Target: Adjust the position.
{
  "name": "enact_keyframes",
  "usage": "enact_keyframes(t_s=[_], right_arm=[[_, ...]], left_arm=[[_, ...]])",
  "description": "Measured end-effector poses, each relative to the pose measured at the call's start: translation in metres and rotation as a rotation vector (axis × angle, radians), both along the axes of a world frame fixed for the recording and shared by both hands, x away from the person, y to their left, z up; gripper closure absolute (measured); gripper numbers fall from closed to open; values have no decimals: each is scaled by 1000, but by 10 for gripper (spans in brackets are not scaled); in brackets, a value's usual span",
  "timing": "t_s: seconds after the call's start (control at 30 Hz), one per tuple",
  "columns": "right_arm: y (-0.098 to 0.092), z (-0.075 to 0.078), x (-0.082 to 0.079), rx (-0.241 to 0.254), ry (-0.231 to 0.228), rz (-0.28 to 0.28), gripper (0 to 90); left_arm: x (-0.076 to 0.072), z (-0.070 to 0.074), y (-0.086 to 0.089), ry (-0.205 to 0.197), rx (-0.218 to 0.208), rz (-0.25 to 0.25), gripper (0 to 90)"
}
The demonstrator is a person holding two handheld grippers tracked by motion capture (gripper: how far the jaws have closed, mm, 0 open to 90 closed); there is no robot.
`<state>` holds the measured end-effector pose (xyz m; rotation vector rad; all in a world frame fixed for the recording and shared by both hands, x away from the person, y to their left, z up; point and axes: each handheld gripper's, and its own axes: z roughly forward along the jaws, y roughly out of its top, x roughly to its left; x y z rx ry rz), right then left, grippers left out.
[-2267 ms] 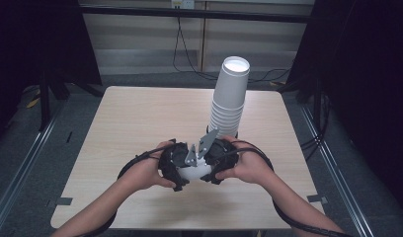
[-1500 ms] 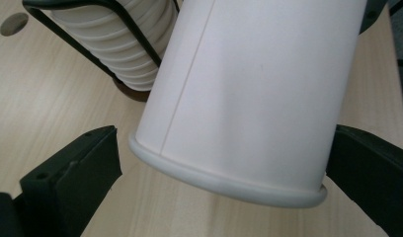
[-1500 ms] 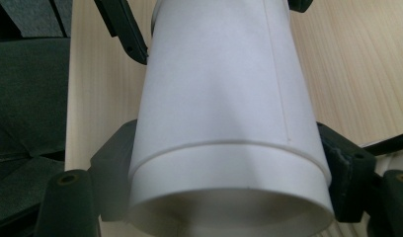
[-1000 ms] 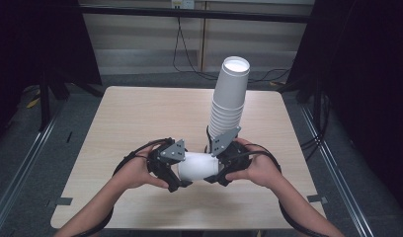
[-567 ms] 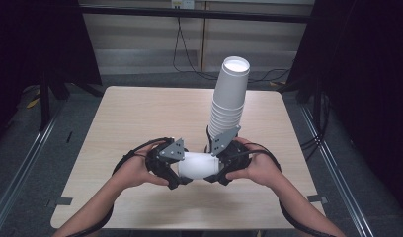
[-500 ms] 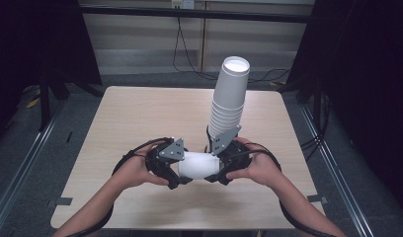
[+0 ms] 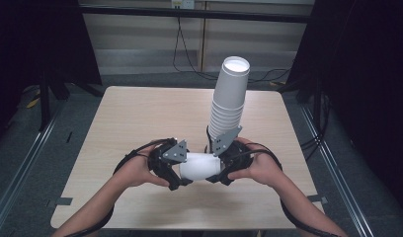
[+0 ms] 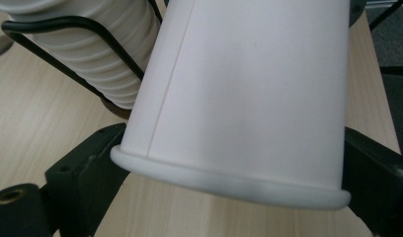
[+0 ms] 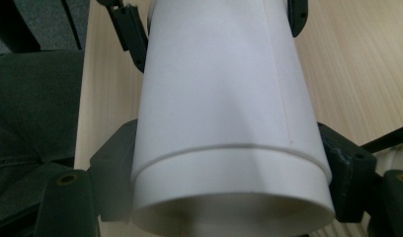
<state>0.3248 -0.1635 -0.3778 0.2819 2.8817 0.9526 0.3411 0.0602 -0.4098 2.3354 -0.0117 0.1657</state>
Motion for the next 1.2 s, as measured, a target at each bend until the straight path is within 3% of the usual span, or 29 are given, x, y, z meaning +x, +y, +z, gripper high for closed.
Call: enact_keyframes(t_s=[0.07,0.17,0.23,0.43,0.57,0.6,0.63,0.67,0.7,0.8,0.83,0.87,1.07,1.2], right_arm=[[0,0,-1,4,6,13,240],[1,2,-1,13,5,15,240],[1,4,-1,29,5,16,240],[-3,5,0,56,30,3,244],[-2,6,1,54,41,-3,237],[-2,6,2,41,37,-2,231],[-1,6,1,-15,10,2,193],[-1,6,1,-15,10,2,193],[-1,7,0,-57,-7,14,179],[2,9,-2,-90,-17,32,168],[5,11,-3,-128,-33,38,144],[5,11,-3,-128,-33,38,144],[15,15,-4,-251,-18,61,141],[21,15,-3,-300,-12,74,141]], left_arm=[[0,0,-1,5,-16,-7,40],[-3,-1,-7,-13,25,-28,21],[-3,-2,-8,-19,18,-27,8],[0,1,-4,9,-4,-16,125],[-1,4,-3,16,7,2,137],[0,5,-3,21,13,0,137],[-1,7,-2,14,30,-2,137],[-1,7,-2,14,30,-2,136],[-3,8,-3,10,52,-13,136],[-4,9,-5,2,71,-11,135],[-4,10,-6,2,83,-5,133],[-4,10,-6,2,83,-5,133],[-5,10,-11,24,132,-6,132],[-4,10,-13,36,159,-6,131]])
